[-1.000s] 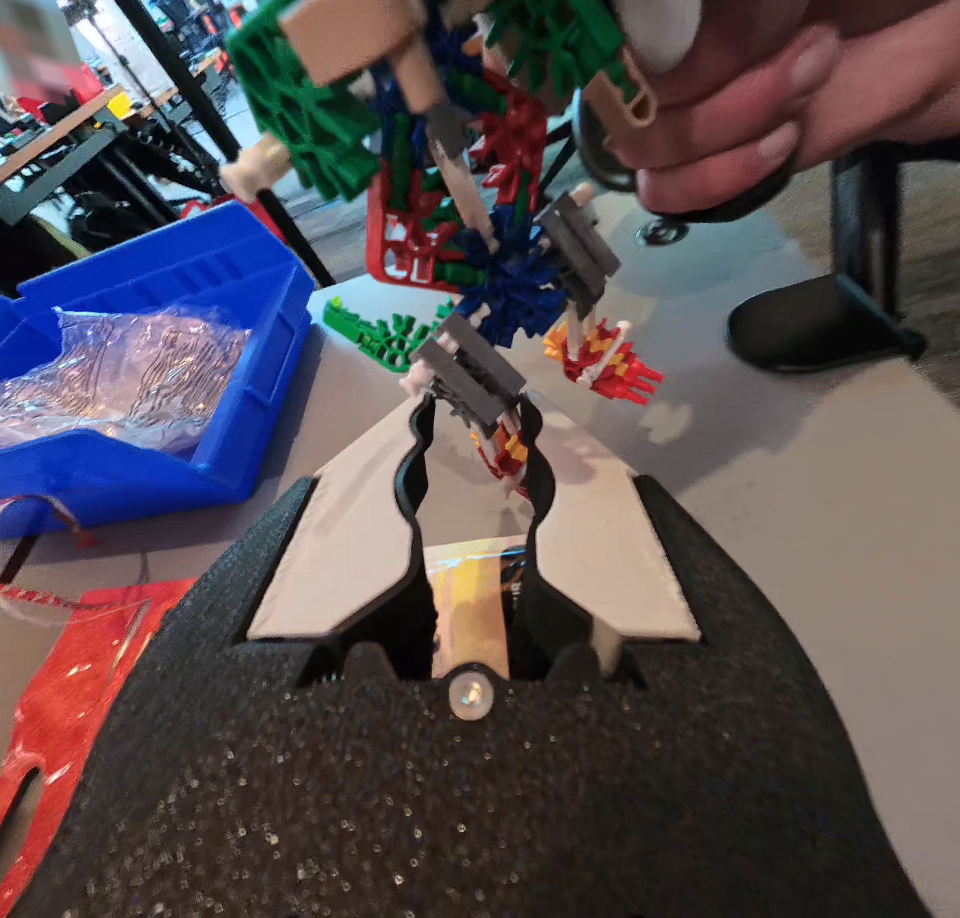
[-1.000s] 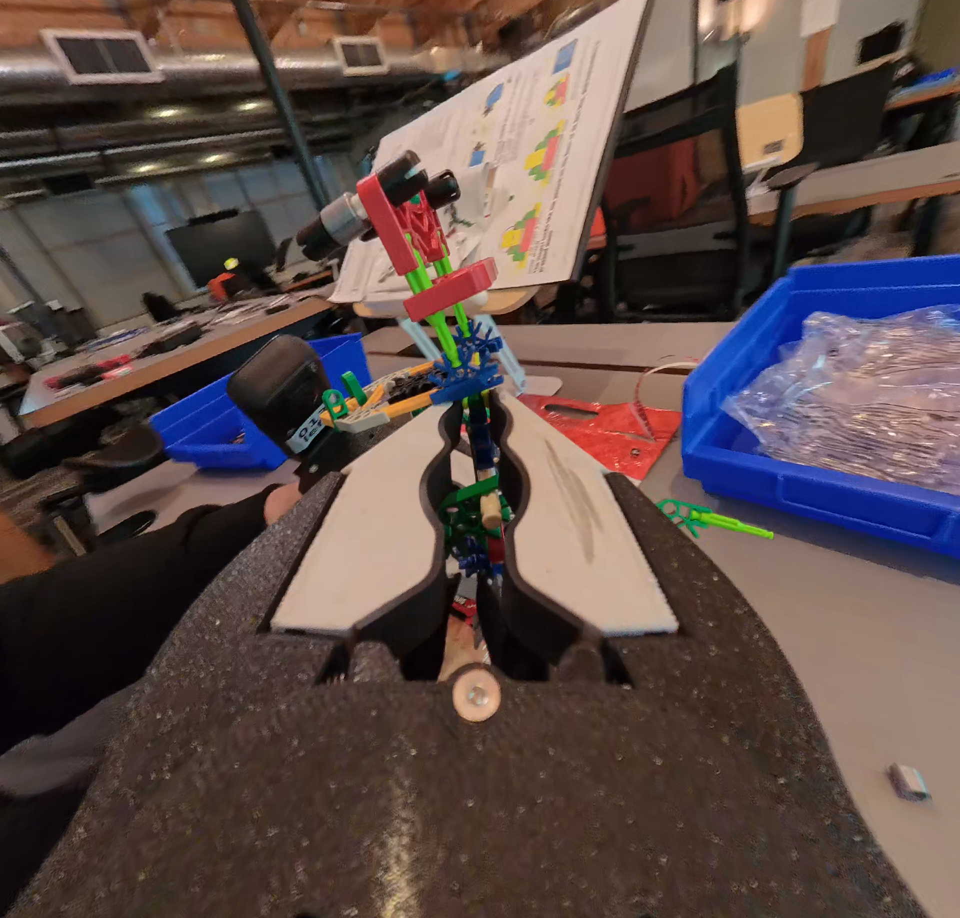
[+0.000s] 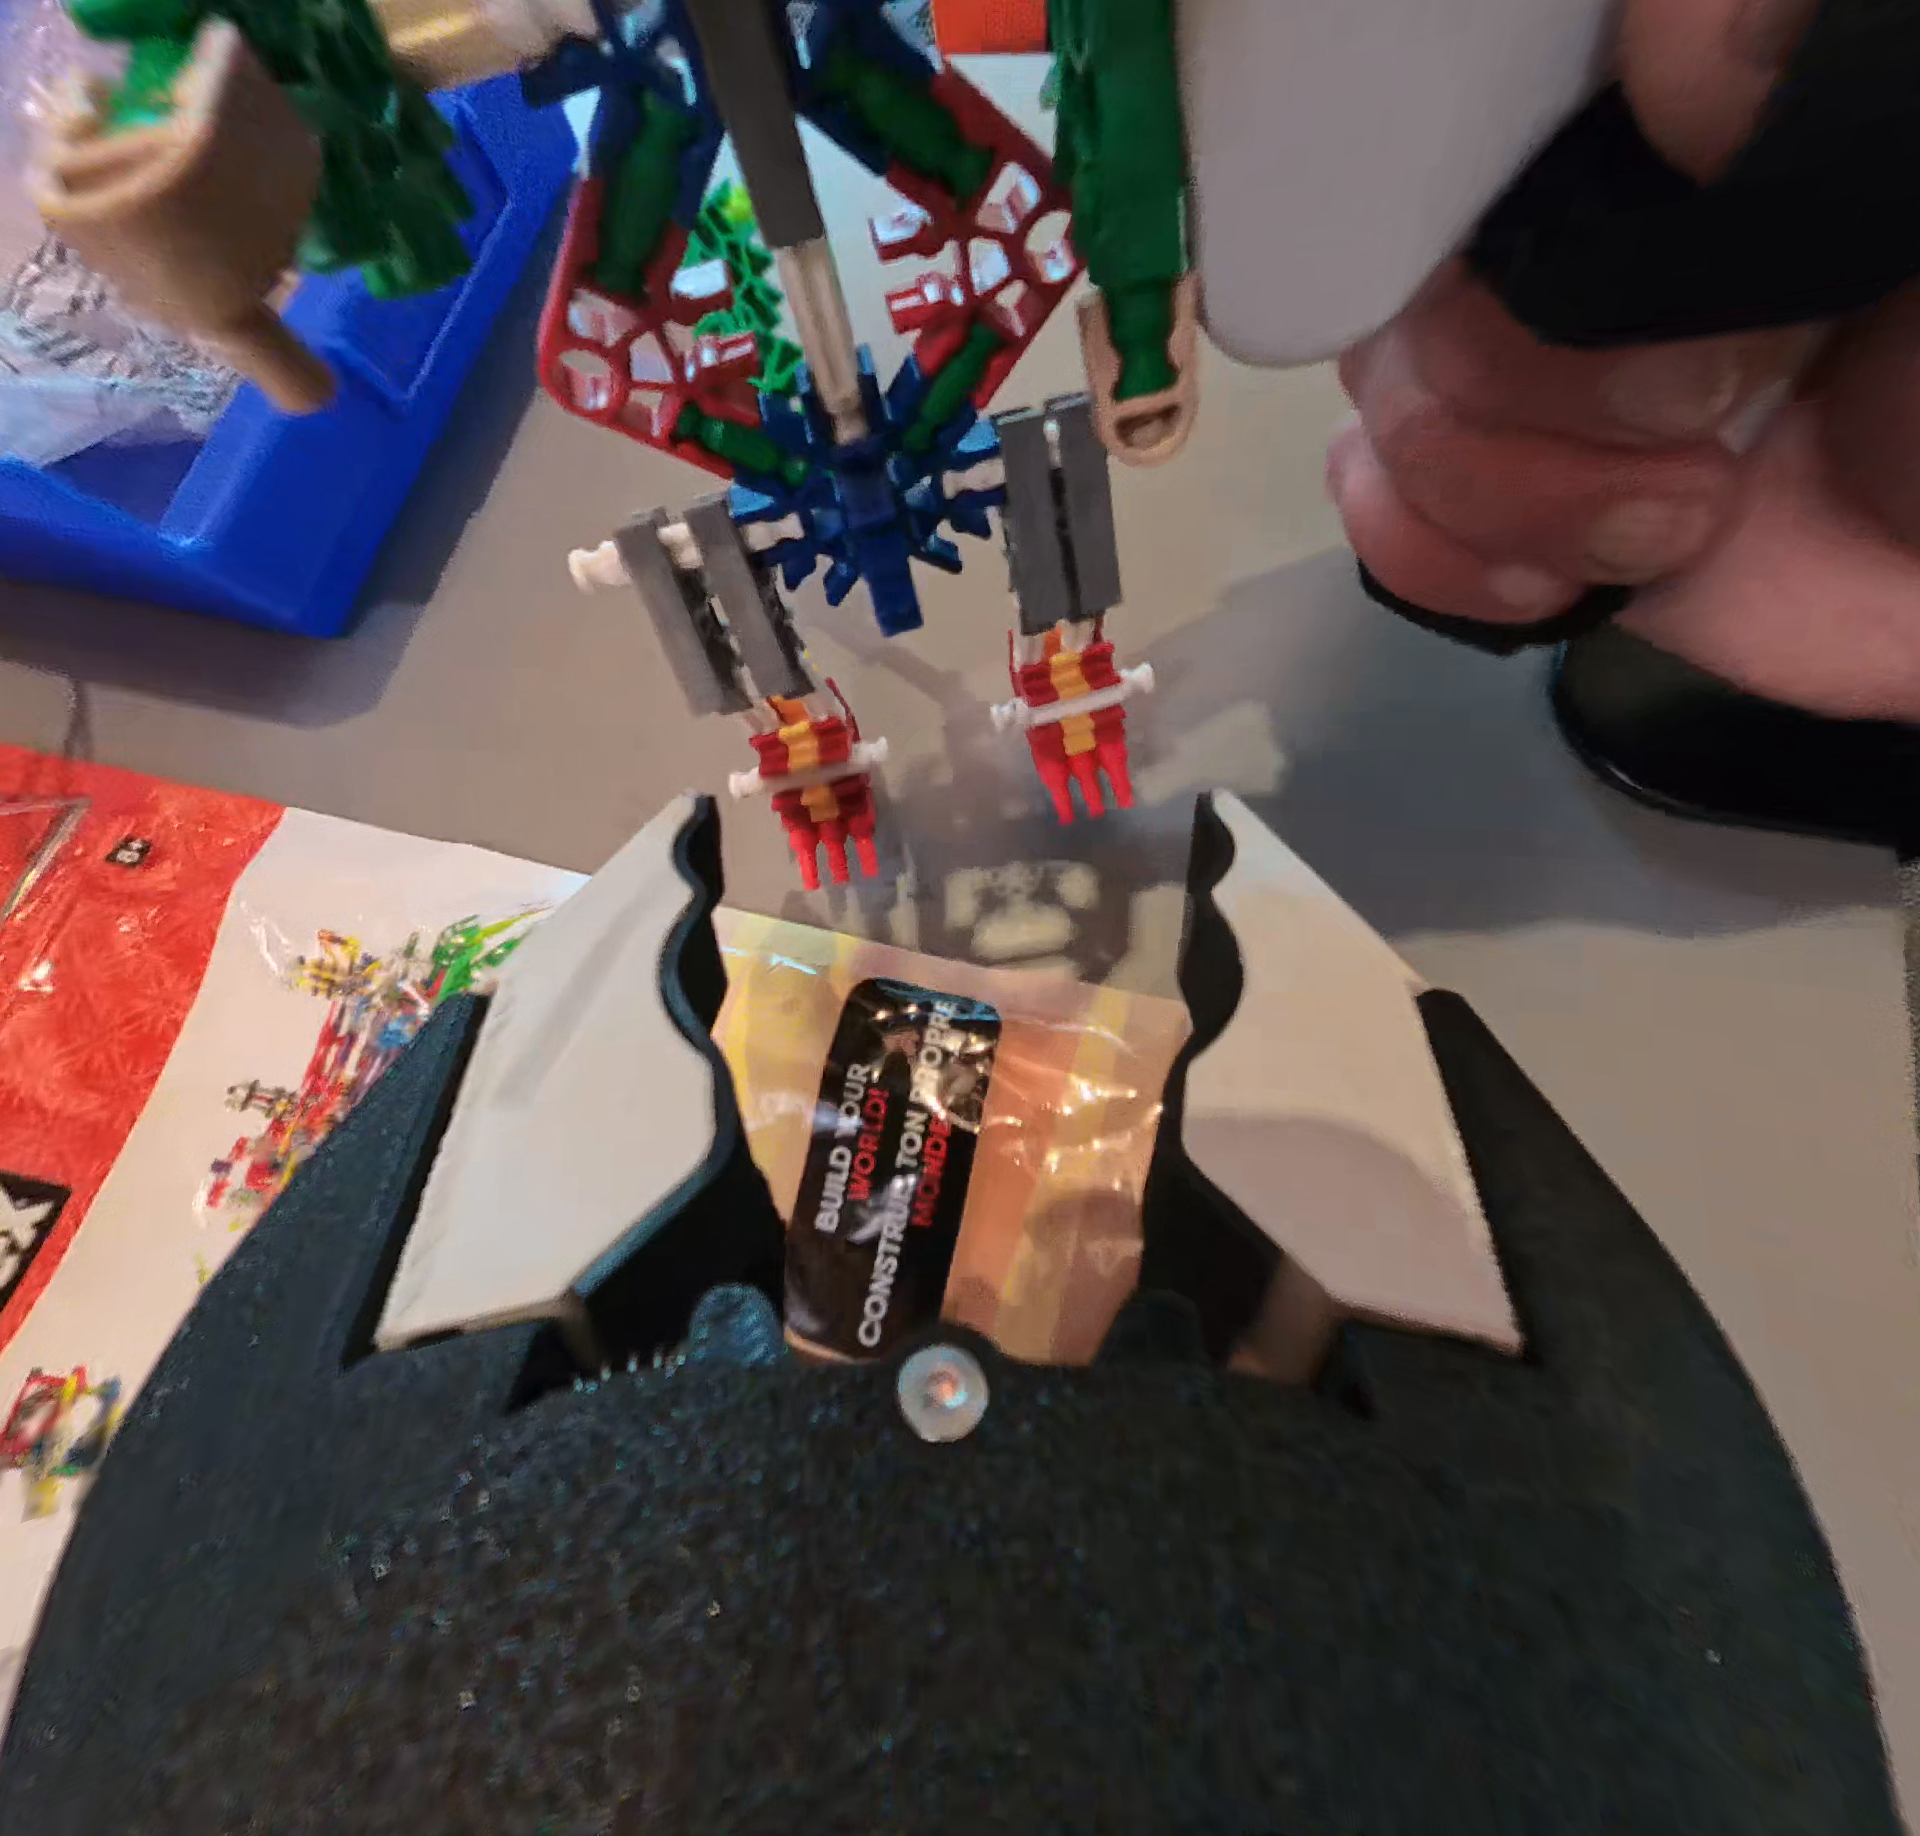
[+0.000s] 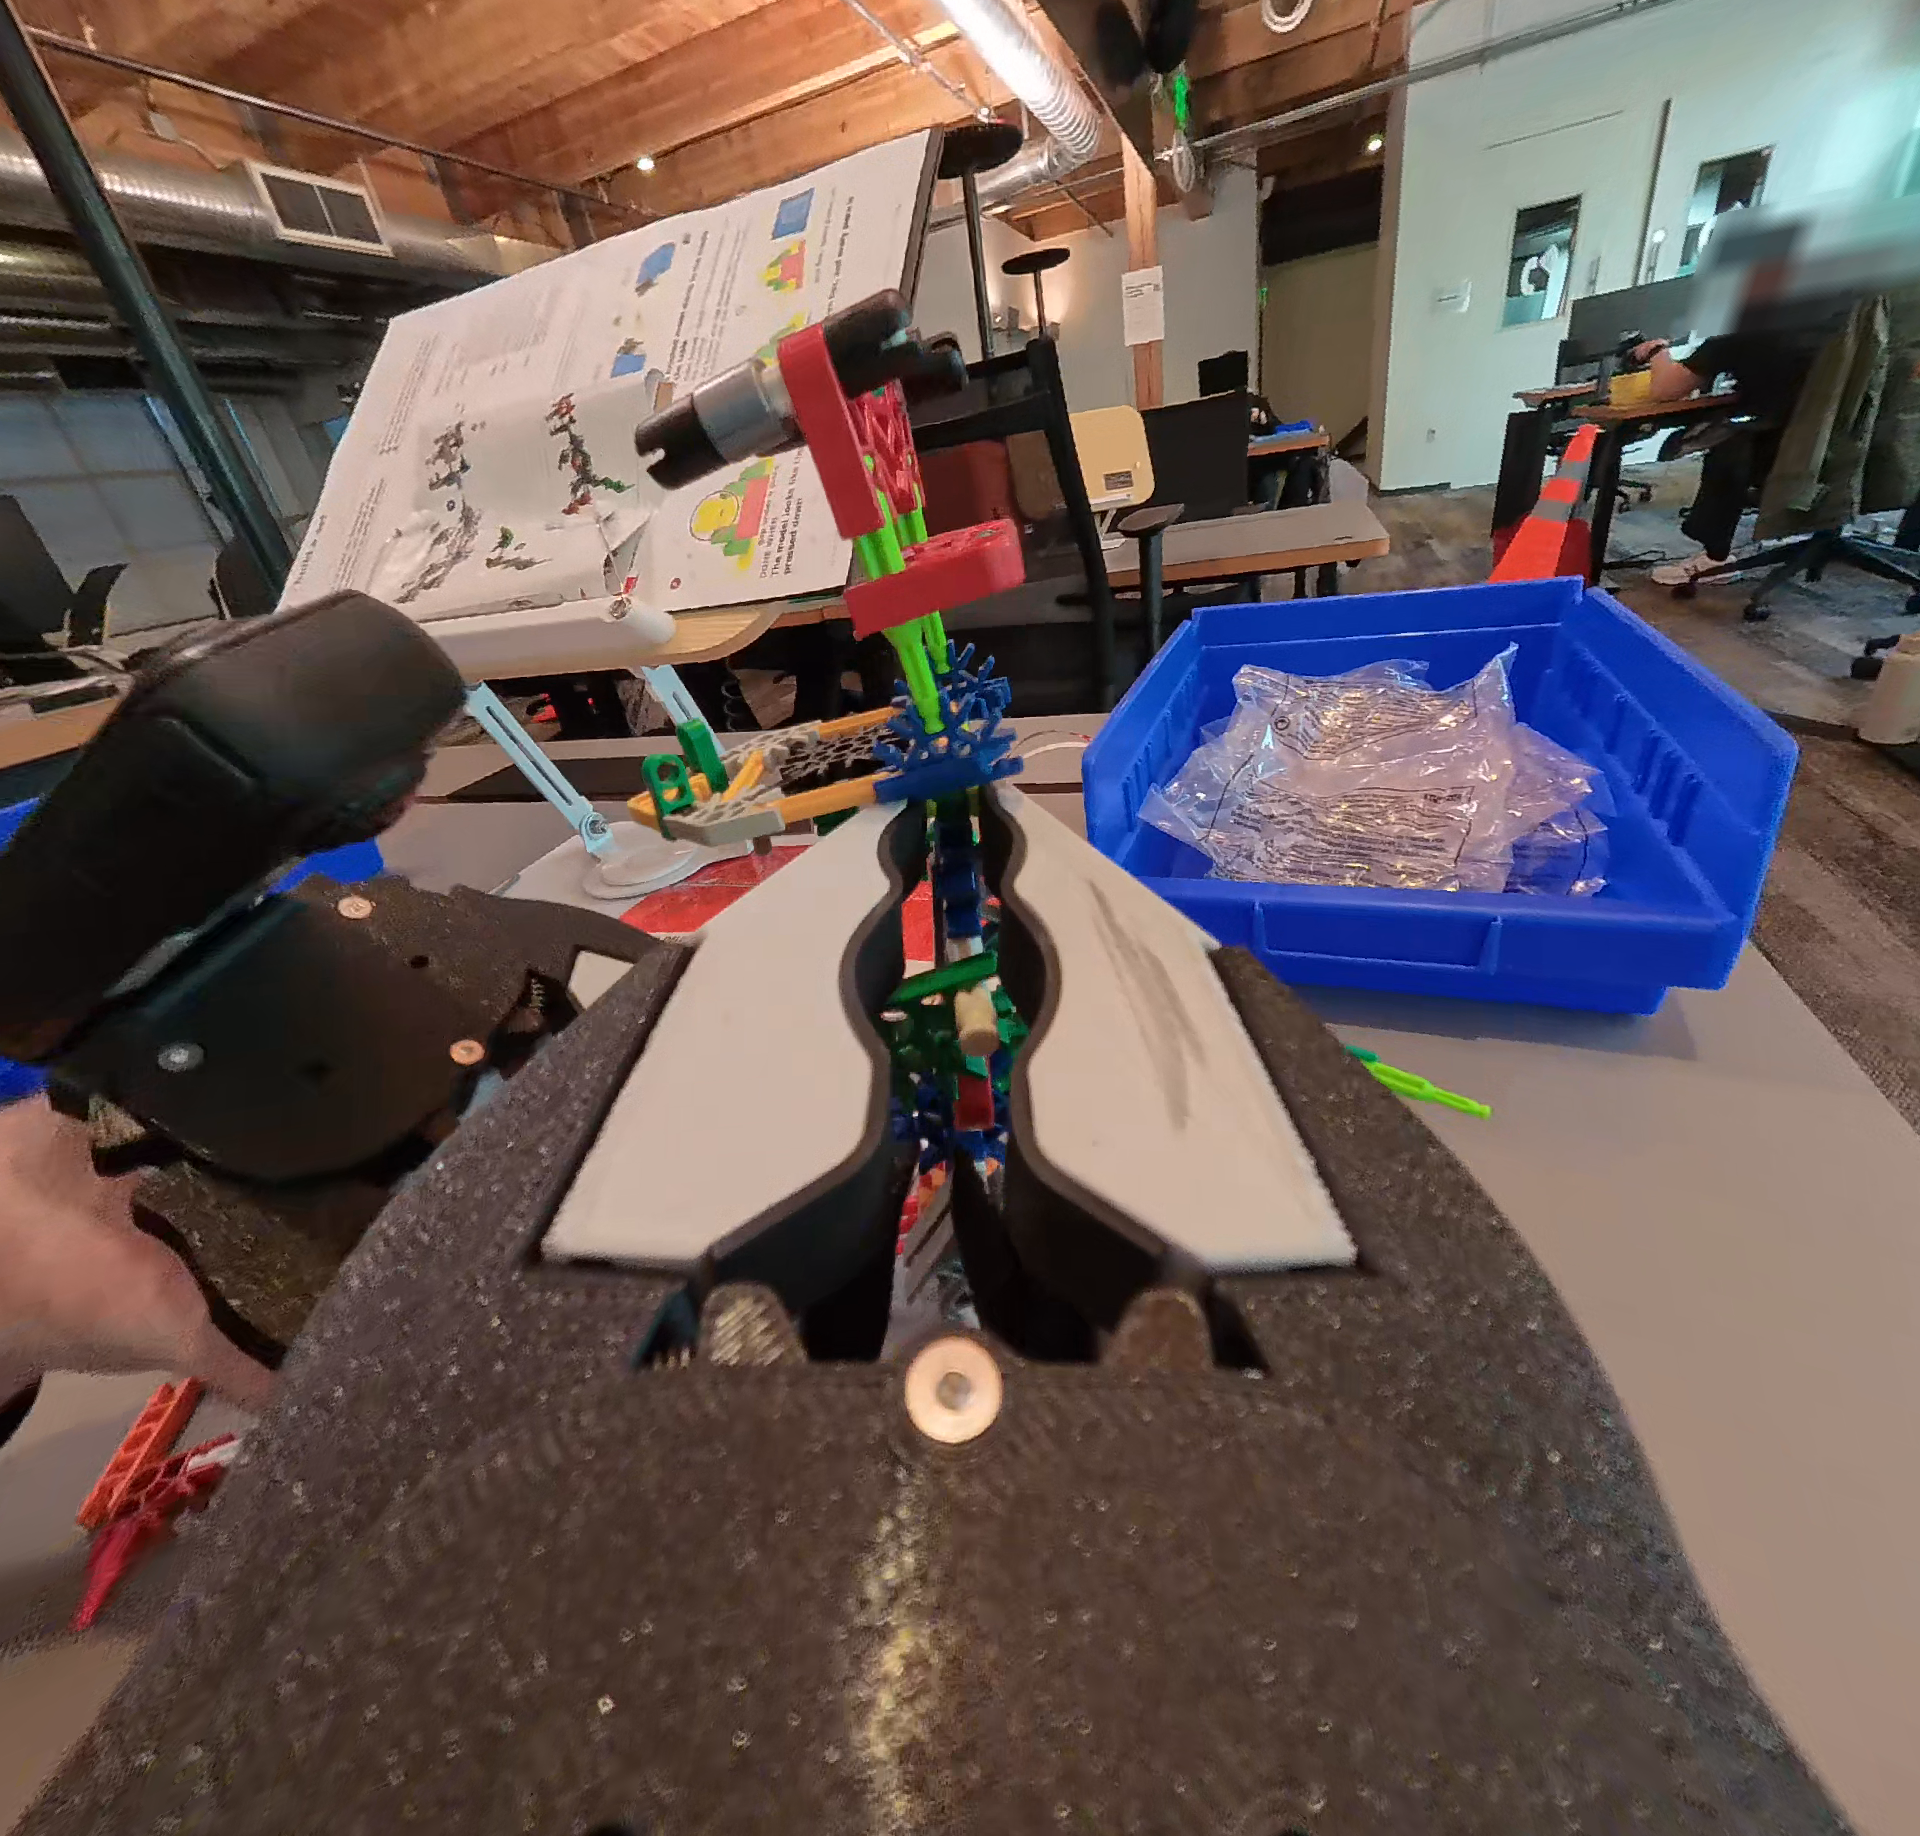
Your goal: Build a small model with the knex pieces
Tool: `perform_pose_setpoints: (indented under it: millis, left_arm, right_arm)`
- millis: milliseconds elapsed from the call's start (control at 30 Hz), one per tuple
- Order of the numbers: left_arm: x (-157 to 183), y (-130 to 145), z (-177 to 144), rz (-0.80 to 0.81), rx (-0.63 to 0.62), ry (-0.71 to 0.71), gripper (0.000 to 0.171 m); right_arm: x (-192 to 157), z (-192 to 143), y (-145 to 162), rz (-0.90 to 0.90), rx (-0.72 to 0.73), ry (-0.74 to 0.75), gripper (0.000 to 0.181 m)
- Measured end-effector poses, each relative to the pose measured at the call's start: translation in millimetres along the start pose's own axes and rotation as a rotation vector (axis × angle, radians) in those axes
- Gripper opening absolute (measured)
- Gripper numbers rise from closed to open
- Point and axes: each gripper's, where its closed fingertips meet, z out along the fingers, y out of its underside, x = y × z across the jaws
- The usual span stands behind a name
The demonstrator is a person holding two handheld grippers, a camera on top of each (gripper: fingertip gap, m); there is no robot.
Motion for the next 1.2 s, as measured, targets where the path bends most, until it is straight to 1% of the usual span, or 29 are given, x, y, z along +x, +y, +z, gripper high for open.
perform_pose_setpoints:
  millis: [100, 233, 267, 367, 500, 567, 633, 667, 700, 767, 833, 867, 933, 1100, 1200]
  left_arm:
    - [-10.8, 0.1, 10.1, -0.038, -0.009, -0.071, 0.086]
    - [-10.8, 9.1, 22.6, -0.077, -0.054, -0.041, 0.080]
    - [-7.6, 6.9, 23.9, -0.078, -0.043, -0.022, 0.079]
    - [-5.0, 5.4, 25.9, -0.057, -0.051, -0.006, 0.078]
    - [-3.5, 5.7, 28.7, -0.081, -0.039, 0.044, 0.076]
    - [-2.9, 6.3, 29.0, -0.072, -0.034, 0.046, 0.075]
    - [-2.8, 7.6, 30.3, -0.047, -0.042, 0.036, 0.075]
    - [-2.6, 8.1, 31.4, -0.036, -0.044, 0.030, 0.075]
    - [-2.5, 8.4, 32.5, -0.031, -0.046, 0.027, 0.075]
    - [-2.6, 8.4, 33.3, -0.030, -0.045, 0.031, 0.075]
    - [-2.5, 8.4, 33.4, -0.032, -0.038, 0.034, 0.075]
    - [-2.3, 8.6, 33.5, -0.028, -0.038, 0.033, 0.075]
    - [-2.4, 8.4, 34.1, -0.026, -0.031, 0.034, 0.075]
    - [-3.1, 8.4, 34.7, -0.019, -0.021, 0.038, 0.074]
    - [-3.1, 8.3, 34.8, -0.016, -0.015, 0.043, 0.074]
  right_arm:
    - [-1.4, 1.3, 5.6, -0.003, -0.004, 0.035, 0.008]
    - [-1.7, 0.7, 13.8, -0.006, -0.009, 0.086, 0.008]
    - [-1.6, 0.0, 14.1, -0.013, -0.012, 0.098, 0.008]
    - [-5.3, 0.4, 14.8, -0.006, -0.027, 0.088, 0.008]
    - [-3.7, -0.1, 15.1, 0.020, -0.046, 0.080, 0.009]
    - [-1.8, -0.6, 15.3, 0.022, -0.065, 0.066, 0.009]
    - [0.3, -0.9, 15.9, 0.027, -0.100, 0.053, 0.016]
    - [0.5, -0.8, 16.4, 0.023, -0.122, 0.043, 0.026]
    - [-0.2, -0.8, 16.9, 0.017, -0.143, 0.026, 0.031]
    - [-0.3, -1.0, 17.7, 0.007, -0.175, -0.004, 0.030]
    - [1.4, -1.1, 17.9, -0.011, -0.197, -0.020, 0.020]
    - [2.8, -1.1, 18.1, -0.019, -0.209, -0.023, 0.018]
    - [1.2, -1.5, 19.1, -0.019, -0.240, -0.055, 0.026]
    - [1.4, -2.9, 20.3, -0.029, -0.362, -0.089, 0.027]
    - [-0.4, -4.8, 21.5, -0.075, -0.452, -0.095, 0.029]
